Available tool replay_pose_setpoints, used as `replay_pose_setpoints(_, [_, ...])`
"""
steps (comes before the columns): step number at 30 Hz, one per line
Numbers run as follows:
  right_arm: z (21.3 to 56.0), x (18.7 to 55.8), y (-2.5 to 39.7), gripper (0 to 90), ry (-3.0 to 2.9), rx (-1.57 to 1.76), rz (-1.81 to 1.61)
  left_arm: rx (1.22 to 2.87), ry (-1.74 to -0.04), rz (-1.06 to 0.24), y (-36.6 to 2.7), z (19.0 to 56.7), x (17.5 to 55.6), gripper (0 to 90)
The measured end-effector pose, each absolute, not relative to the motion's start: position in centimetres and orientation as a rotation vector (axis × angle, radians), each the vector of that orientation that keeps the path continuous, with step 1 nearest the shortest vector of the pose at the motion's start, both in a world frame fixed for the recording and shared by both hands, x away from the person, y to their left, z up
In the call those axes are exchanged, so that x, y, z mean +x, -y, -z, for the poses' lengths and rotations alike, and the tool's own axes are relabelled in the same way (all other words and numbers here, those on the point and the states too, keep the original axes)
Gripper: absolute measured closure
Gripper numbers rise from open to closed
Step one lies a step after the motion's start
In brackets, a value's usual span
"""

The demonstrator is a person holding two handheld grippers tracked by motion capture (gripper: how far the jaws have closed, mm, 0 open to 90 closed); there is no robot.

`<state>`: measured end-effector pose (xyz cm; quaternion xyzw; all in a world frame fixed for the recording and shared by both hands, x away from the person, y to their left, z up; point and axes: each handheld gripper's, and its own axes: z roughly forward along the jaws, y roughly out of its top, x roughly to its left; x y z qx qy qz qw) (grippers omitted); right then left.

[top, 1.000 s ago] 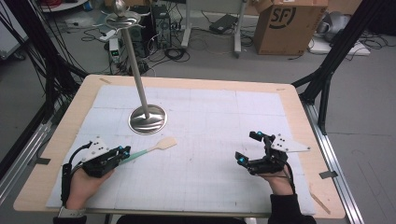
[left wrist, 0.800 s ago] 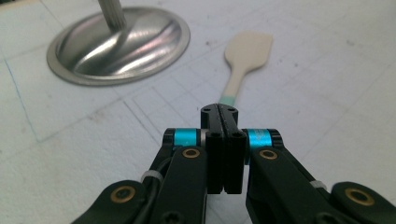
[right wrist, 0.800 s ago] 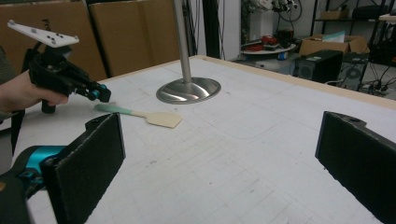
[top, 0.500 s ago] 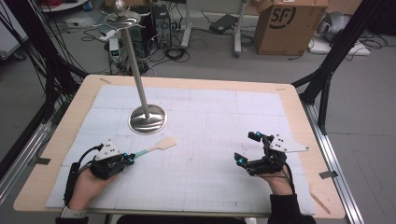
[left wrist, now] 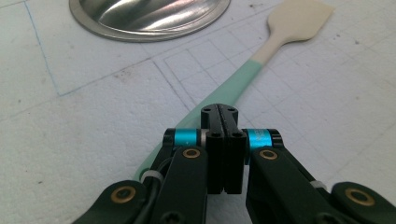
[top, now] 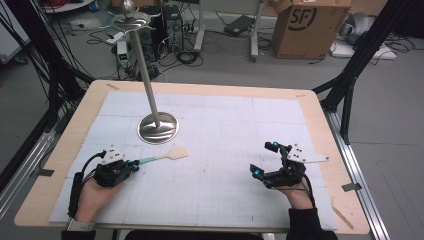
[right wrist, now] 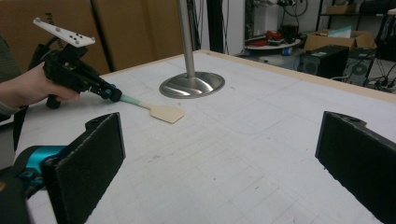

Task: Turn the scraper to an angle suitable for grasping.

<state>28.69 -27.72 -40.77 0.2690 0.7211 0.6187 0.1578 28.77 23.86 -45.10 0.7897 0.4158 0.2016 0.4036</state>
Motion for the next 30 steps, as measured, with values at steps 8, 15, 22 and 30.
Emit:
replay_pose_setpoints(8, [40.6, 28.7, 27.9, 0.6, -2.044, 0.775, -1.792, 1.893, -0.991, -0.463, -22.2, 43.4, 28.9, 89.6])
replay_pose_setpoints(15, [40.5, 28.7, 28.1, 0.6, -2.029, 0.782, -1.803, 1.88, -1.029, -0.42, -20.1, 43.4, 31.5, 89.7])
replay_pose_setpoints(22, [40.3, 28.8, 27.8, 0.6, -2.029, 0.764, -1.822, 1.911, -1.043, -0.386, -18.6, 43.9, 33.2, 89.7])
replay_pose_setpoints(30, [40.2, 28.8, 27.9, 0.6, -2.024, 0.765, -1.835, 1.918, -1.071, -0.358, -17.6, 44.6, 34.7, 89.7])
